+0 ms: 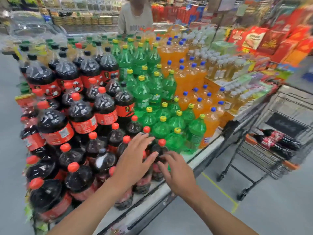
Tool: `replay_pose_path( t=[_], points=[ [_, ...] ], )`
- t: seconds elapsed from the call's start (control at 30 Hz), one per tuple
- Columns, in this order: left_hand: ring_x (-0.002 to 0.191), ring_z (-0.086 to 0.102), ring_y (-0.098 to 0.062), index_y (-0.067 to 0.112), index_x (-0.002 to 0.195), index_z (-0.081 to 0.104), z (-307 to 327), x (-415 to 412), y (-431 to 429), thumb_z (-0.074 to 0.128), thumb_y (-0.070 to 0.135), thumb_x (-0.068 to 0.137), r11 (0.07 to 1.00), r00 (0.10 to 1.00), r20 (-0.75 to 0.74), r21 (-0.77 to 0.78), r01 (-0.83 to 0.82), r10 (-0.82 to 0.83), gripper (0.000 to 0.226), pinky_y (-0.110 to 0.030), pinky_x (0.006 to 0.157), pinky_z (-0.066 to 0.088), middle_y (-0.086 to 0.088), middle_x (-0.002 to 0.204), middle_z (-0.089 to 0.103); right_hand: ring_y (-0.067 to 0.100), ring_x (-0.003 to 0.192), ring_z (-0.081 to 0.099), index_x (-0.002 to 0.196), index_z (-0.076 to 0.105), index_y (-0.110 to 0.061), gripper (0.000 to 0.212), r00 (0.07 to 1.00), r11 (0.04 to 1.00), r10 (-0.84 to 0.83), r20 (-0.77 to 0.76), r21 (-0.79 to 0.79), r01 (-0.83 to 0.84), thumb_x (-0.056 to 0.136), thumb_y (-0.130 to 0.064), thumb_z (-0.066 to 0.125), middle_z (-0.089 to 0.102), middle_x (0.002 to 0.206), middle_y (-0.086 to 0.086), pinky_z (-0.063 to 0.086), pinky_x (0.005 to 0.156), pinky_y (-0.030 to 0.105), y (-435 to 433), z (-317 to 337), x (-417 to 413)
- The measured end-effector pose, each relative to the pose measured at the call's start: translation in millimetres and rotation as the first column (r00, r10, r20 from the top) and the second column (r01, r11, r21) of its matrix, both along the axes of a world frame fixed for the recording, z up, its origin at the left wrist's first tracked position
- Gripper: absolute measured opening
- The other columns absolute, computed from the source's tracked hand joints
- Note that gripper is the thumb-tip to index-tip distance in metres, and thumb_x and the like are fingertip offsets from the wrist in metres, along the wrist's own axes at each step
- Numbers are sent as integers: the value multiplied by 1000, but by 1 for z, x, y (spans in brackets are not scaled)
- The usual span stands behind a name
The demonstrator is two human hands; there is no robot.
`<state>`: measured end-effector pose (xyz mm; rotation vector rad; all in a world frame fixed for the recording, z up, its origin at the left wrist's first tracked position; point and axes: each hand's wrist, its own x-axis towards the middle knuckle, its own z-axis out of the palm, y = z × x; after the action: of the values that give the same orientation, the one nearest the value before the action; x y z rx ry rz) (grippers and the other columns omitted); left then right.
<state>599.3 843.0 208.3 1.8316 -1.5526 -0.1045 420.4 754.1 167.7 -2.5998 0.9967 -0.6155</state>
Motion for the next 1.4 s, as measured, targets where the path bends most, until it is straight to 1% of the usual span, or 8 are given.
replay_pose_path(
  t=[0.13,0.27,0.43,0.63,0.93,1.1,1.27,1.4],
  points=[
    [156,26,-23,22,152,49,5,-66,-46,43,61,97,993,987,121,46,106,-111,68,-37,128,19,-2,162,42,27,141,40,147,51,-18,74,975,976,-217,39,-7,217,101,-70,27,45,154,9,39,114,43,-29,11,-83],
    [156,27,-25,23,153,48,-9,-145,-83,40,65,97,970,964,141,133,206,-224,70,-44,127,26,-4,163,41,26,150,30,156,40,-25,85,915,914,-403,-35,44,404,95,-80,17,35,163,5,31,121,46,-44,16,-183],
    [156,28,-26,25,155,46,-35,-247,-109,36,68,93,916,938,69,247,315,-341,75,-42,126,24,-3,164,39,20,155,16,158,32,-33,82,818,807,-561,-123,139,574,92,-78,20,19,169,-4,24,123,45,-44,10,-309],
    [157,23,-20,31,157,40,-66,-347,-131,27,75,86,844,921,-80,376,381,-381,85,-45,127,25,4,167,33,20,154,19,157,34,-31,90,733,703,-654,-187,208,680,85,-81,14,20,169,-3,22,123,42,-42,-3,-416],
    [148,37,-20,23,152,46,-86,-422,-193,50,56,96,765,883,-152,448,462,-444,65,-36,120,31,2,159,40,19,152,22,157,34,-28,69,670,621,-704,-236,253,742,100,-67,39,25,167,-3,21,122,39,-82,-30,-496],
    [147,38,-15,24,152,46,-95,-446,-267,63,37,101,755,856,-174,408,513,-487,55,-21,116,24,7,157,41,20,153,21,158,31,-31,73,635,576,-720,-280,268,772,97,-72,33,22,168,-3,21,123,41,-144,-38,-522],
    [148,38,-14,23,152,46,-94,-467,-360,61,38,102,729,832,-197,406,551,-519,54,-22,115,26,7,158,42,19,153,22,157,34,-28,93,584,529,-755,-299,250,811,83,-82,13,24,168,-2,22,123,40,-217,-27,-543],
    [152,31,-14,25,155,42,-93,-495,-436,56,43,103,701,803,-193,402,589,-564,56,-32,122,26,8,164,34,16,153,21,157,33,-27,93,544,488,-794,-270,250,836,84,-81,13,24,167,-3,22,124,38,-277,-24,-562]
  ],
)
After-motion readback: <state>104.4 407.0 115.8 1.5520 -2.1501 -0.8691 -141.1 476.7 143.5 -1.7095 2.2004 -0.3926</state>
